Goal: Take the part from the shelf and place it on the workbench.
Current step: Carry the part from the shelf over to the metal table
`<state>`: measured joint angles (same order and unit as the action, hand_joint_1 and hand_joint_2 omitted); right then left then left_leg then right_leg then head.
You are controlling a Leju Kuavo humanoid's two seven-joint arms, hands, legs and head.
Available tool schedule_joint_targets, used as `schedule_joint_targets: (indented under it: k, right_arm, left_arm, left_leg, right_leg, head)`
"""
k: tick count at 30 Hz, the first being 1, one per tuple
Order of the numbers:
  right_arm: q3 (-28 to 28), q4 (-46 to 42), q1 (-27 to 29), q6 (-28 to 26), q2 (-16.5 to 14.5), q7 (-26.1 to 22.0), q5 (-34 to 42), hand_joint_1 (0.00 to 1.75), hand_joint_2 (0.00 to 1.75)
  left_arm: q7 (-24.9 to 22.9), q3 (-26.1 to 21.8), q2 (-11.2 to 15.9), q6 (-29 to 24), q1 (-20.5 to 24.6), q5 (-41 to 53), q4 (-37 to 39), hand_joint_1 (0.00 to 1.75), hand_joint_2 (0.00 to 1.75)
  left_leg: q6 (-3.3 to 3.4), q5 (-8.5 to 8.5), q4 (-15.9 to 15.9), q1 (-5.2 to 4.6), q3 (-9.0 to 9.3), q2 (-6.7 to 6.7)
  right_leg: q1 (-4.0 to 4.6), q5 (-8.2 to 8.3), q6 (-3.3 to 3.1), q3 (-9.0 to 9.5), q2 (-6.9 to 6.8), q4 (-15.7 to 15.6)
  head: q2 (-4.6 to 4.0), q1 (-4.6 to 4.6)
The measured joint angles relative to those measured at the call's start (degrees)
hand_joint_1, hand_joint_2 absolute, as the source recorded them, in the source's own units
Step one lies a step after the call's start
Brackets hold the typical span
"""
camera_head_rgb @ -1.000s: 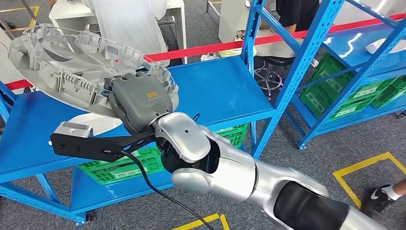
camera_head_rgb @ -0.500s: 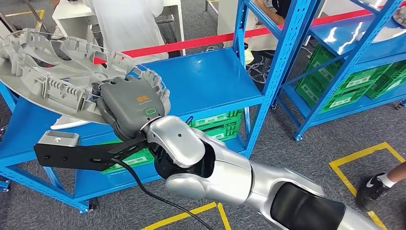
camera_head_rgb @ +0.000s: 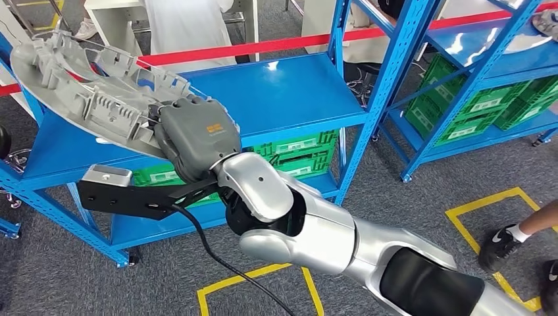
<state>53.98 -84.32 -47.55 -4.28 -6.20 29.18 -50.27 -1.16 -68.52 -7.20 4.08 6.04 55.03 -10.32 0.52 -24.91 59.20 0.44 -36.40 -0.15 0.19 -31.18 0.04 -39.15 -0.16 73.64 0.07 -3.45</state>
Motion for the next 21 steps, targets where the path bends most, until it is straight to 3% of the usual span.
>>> schedule_joint_targets:
  k: [1,3,5,7,8,10,12,13,14,16,18,19,20,21]
  right_arm:
    - [-0.05,0.04,0.03,-0.08,0.08,0.00,-0.23,1.75,1.75]
    - [-0.13,0.07,0.04,-0.14,0.06,0.00,-0.59,1.75,1.75]
    - [-0.21,0.09,0.04,-0.31,0.02,0.00,-0.78,1.75,1.75]
    - [-0.25,0.10,0.06,-0.45,0.02,0.00,-1.01,1.75,1.75]
    - [-0.26,0.10,0.08,-0.47,0.02,0.00,-1.17,1.75,1.75]
    - [-0.29,0.10,0.19,-0.50,0.02,0.00,-1.58,1.75,1.75]
    - [-0.33,0.11,0.45,-0.50,0.04,0.00,-1.97,1.75,1.75]
    - [-0.34,0.11,0.61,-0.50,0.07,0.00,-2.11,1.75,1.75]
    - [-0.35,0.12,0.77,-0.50,0.11,0.00,-2.19,1.75,1.75]
    - [-0.43,0.13,0.94,-0.50,0.22,0.00,-2.30,1.75,1.75]
    - [-0.59,0.11,0.99,-0.51,0.31,0.00,-2.44,1.75,1.75]
    - [-0.66,0.11,1.00,-0.52,0.34,0.00,-2.50,1.75,1.75]
    - [-0.71,0.11,1.02,-0.55,0.37,0.00,-2.54,1.75,1.75]
    - [-0.74,0.13,1.08,-0.58,0.44,0.00,-2.57,1.75,1.75]
  left_arm:
    - [0.07,0.01,-0.03,0.08,0.01,0.04,0.01,0.00,1.75]
    - [0.16,0.04,-0.12,0.22,0.06,0.10,0.02,0.00,1.75]
    - [0.23,0.07,-0.18,0.29,0.09,0.14,0.02,0.00,1.75]
    - [0.30,0.10,-0.12,0.34,-0.01,0.17,0.02,0.00,1.75]
    - [0.35,0.11,-0.09,0.37,-0.06,0.20,0.02,0.00,1.75]
    - [0.48,0.13,-0.04,0.51,-0.12,0.31,0.03,0.00,1.75]
    - [0.60,0.14,-0.04,0.69,-0.12,0.46,0.04,0.00,1.75]
    - [0.64,0.14,-0.03,0.74,-0.10,0.52,0.03,0.00,1.75]
    - [0.66,0.15,-0.03,0.75,-0.08,0.57,0.03,0.00,1.75]
    - [0.66,0.15,-0.01,0.75,0.00,0.68,0.02,0.00,1.75]
    - [0.67,0.15,0.00,0.76,0.24,0.79,0.01,0.00,1.75]
    - [0.69,0.16,-0.01,0.78,0.36,0.83,0.00,0.00,1.75]
    - [0.72,0.17,-0.02,0.79,0.44,0.86,-0.01,0.00,1.75]
    - [0.73,0.19,0.00,0.79,0.41,0.87,-0.01,0.00,1.75]
  left_leg:
    - [-0.10,0.56,0.16,0.00,-0.74,0.01]
    - [-0.52,1.59,0.37,-0.10,-1.72,0.03]
    - [-1.14,2.75,0.13,-0.08,-2.06,0.12]
    - [-1.80,3.53,-0.29,-0.04,-2.33,0.13]
    - [-2.09,2.67,0.15,-0.04,-2.70,0.09]
    - [-2.58,-2.18,4.16,0.11,-4.02,0.04]
    - [-3.07,-7.04,11.15,0.25,-5.24,0.06]
    - [-3.27,-7.52,13.90,0.31,-5.29,0.07]
    - [-3.42,-6.68,15.34,0.38,-4.73,0.07]
    - [-3.57,-3.55,12.85,0.60,-1.08,0.06]
    - [-3.35,-4.43,5.06,0.56,4.97,-0.09]
    - [-2.97,-5.58,1.82,0.42,6.95,-0.18]
    - [-2.47,-6.56,-0.26,0.17,7.96,-0.27]
    - [-1.80,-6.41,-0.77,-0.03,7.71,-0.31]
  right_leg:
    - [0.27,1.18,-0.39,2.81,0.01,-3.00]
    - [0.81,0.67,-1.10,8.59,-0.01,-10.88]
    - [1.13,-0.62,-1.45,10.93,-0.01,-15.16]
    - [1.01,0.38,-1.84,10.41,-0.17,-15.81]
    - [0.85,1.13,-2.17,9.92,-0.28,-16.04]
    - [0.57,2.68,-2.67,8.49,-0.50,-16.26]
    - [0.56,4.16,-2.80,6.58,-0.56,-16.12]
    - [0.58,4.91,-2.76,5.56,-0.59,-16.02]
    - [0.58,5.67,-2.66,4.47,-0.62,-15.89]
    - [0.56,7.12,-2.34,2.34,-0.60,-15.52]
    - [0.61,8.33,-1.77,0.67,-0.57,-14.97]
    - [0.60,8.88,-1.45,0.23,-0.60,-14.78]
    - [0.55,9.46,-1.12,-0.05,-0.63,-14.75]
    - [0.44,10.07,-0.78,-0.19,-0.66,-14.81]
  head:
    - [0.00,-0.01]
    - [0.00,0.01]
    - [0.00,0.02]
    - [-0.01,0.04]
    - [-0.01,0.08]
    - [-0.01,0.20]
    - [-0.01,0.27]
    - [0.00,0.25]
    - [-0.01,0.26]
    - [-0.01,0.26]
    - [-0.01,0.20]
    - [-0.01,0.14]
    - [-0.01,0.09]
    - [-0.01,0.03]
